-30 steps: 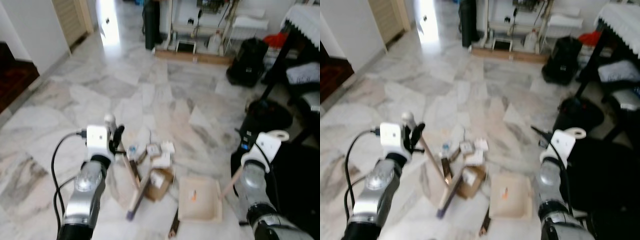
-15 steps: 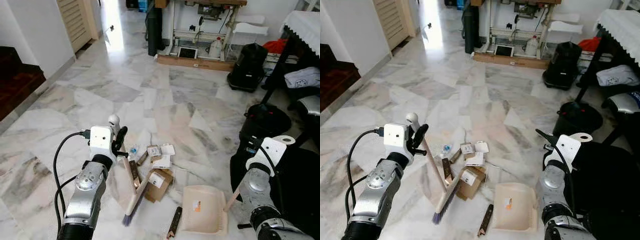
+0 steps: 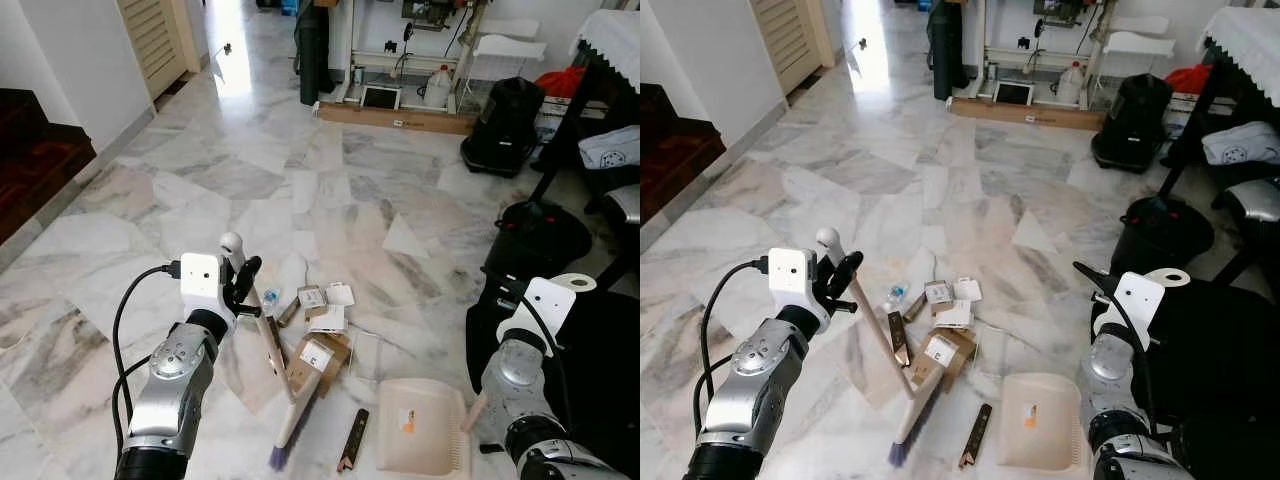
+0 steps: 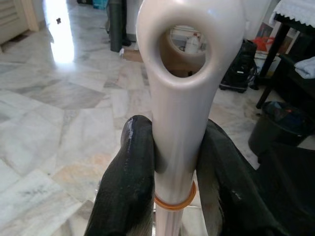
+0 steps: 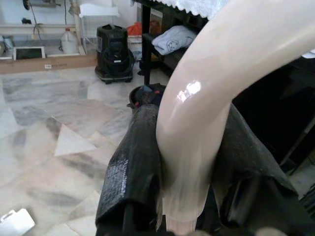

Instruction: Sweep floor

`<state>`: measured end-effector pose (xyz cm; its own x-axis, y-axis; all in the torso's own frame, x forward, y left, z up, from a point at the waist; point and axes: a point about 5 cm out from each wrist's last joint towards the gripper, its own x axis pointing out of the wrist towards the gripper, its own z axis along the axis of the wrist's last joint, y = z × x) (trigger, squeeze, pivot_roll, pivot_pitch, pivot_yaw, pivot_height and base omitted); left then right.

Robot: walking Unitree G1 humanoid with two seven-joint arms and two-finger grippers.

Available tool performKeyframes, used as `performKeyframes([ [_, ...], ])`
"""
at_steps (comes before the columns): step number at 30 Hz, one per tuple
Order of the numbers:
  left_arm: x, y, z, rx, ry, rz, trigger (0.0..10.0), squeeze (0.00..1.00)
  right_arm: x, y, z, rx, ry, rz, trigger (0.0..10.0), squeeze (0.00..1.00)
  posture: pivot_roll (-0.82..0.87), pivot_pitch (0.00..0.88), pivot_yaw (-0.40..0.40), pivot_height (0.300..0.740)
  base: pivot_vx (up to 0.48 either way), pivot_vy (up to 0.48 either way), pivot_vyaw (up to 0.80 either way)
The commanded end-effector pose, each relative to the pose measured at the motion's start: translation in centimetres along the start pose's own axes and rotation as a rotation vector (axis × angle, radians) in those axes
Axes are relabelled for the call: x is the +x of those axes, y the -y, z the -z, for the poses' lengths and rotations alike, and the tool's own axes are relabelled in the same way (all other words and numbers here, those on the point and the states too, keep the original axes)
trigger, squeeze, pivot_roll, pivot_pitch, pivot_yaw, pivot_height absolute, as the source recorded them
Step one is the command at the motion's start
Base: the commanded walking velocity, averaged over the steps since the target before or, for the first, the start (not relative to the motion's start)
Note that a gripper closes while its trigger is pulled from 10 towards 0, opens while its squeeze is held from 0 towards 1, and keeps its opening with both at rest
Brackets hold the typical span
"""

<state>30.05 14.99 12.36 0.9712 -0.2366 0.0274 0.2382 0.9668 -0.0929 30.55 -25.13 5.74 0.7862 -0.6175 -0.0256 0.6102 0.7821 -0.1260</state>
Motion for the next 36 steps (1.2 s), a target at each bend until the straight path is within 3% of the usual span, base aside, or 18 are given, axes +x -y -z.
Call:
performKeyframes([
  [1, 0.3, 0.5, -1.3, 0.002, 0.046, 0.030, 10.0, 0.00, 0.0, 0.5, 0.2, -0.023, 0.002, 0.012, 10.0, 0.00, 0.07, 0.091, 0.019, 0.740, 0.000, 0.000, 0.00],
  [16, 0.8, 0.7, -1.8, -0.010, 0.046, 0.026, 10.0, 0.00, -1.0, 0.7, 2.0, -0.057, -0.055, 0.010, 10.0, 0.00, 0.11, 0.144, 0.026, 0.740, 0.000, 0.000, 0.00],
  [25, 1.3, 0.1, -0.1, -0.081, -0.007, -0.052, 10.0, 0.00, -1.8, 0.2, 2.9, -0.095, -0.082, -0.050, 10.0, 0.00, 0.12, 0.169, 0.028, 0.740, 0.000, 0.000, 0.00],
  [36, 0.9, -0.4, 2.6, -0.137, -0.085, -0.102, 10.0, 0.00, -2.2, 0.3, 3.4, -0.085, -0.103, -0.058, 10.0, 0.00, 0.10, 0.172, 0.028, 0.740, 0.000, 0.000, 0.00],
])
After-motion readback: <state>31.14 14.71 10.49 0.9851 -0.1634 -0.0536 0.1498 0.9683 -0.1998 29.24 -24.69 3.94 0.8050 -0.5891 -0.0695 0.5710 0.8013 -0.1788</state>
